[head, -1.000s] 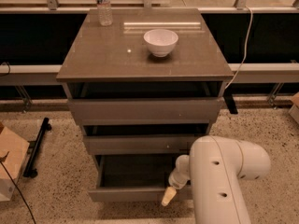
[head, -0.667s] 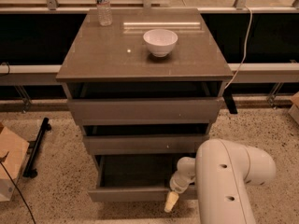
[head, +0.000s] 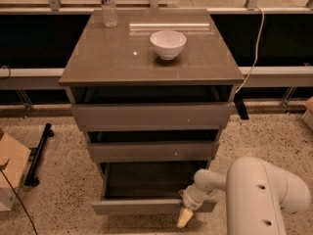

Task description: Open bottom drawer

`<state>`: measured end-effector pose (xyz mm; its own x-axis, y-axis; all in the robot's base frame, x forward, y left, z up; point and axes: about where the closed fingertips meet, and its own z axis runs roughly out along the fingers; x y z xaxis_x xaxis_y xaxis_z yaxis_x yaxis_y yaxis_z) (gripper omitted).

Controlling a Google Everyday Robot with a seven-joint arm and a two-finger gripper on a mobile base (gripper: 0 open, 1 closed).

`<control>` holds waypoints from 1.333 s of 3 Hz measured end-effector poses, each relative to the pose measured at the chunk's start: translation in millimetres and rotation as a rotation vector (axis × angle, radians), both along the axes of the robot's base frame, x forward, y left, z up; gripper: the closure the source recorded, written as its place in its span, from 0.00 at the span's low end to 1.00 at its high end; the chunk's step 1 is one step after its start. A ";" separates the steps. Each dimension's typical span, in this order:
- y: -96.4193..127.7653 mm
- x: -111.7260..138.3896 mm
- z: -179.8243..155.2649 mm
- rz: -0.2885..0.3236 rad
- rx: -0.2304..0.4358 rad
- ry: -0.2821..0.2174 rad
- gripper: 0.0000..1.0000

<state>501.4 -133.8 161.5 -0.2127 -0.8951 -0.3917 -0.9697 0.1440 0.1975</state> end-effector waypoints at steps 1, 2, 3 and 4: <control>-3.8 -16.1 -2.1 0.008 0.020 0.016 0.42; -3.4 -16.7 -2.6 0.008 0.020 0.017 0.32; -2.3 -18.5 -3.8 0.010 0.022 0.020 0.08; -1.5 -19.8 -4.8 0.011 0.022 0.023 0.00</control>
Offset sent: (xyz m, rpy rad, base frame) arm -0.0743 -0.0126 -0.0223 0.0784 0.1185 -0.0740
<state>481.6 -135.3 156.7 -0.2124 -0.8884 -0.4069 -0.9663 0.1291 0.2226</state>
